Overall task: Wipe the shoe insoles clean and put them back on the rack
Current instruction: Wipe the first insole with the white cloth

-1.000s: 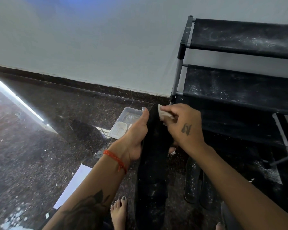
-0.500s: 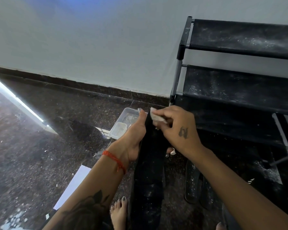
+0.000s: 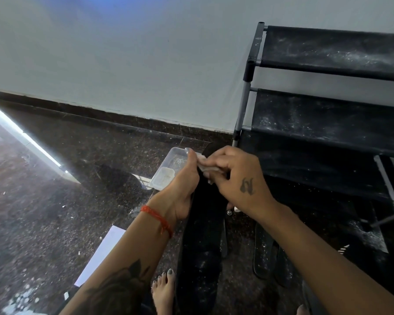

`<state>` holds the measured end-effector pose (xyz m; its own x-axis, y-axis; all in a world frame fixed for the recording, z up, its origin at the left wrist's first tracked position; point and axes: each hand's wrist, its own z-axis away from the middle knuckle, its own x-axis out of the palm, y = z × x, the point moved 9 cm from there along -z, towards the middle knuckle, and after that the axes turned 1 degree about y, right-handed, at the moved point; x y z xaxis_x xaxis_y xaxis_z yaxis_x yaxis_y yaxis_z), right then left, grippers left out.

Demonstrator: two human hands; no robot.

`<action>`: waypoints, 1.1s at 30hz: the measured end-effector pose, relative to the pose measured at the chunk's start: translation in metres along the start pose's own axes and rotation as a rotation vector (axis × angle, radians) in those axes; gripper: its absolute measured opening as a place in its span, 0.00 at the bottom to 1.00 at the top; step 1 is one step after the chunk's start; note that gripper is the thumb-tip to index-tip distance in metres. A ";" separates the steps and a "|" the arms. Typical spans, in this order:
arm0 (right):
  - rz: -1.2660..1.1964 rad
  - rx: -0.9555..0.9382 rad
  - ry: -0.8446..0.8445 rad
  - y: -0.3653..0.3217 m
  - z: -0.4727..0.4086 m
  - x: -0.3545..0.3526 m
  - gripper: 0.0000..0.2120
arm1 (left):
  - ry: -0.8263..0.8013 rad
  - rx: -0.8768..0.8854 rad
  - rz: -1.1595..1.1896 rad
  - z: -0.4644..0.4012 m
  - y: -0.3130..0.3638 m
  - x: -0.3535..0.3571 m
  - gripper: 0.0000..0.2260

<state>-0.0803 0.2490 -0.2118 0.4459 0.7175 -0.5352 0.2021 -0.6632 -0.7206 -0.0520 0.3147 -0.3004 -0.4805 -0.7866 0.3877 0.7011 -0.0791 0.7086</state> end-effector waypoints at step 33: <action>0.388 -0.092 -0.044 0.008 0.003 -0.014 0.09 | -0.057 -0.003 -0.021 0.001 0.001 0.004 0.38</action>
<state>-0.0869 0.2343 -0.2118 0.4673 0.4173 -0.7794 0.1043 -0.9015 -0.4201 -0.0535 0.3123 -0.2973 -0.5242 -0.7487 0.4059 0.6922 -0.0970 0.7151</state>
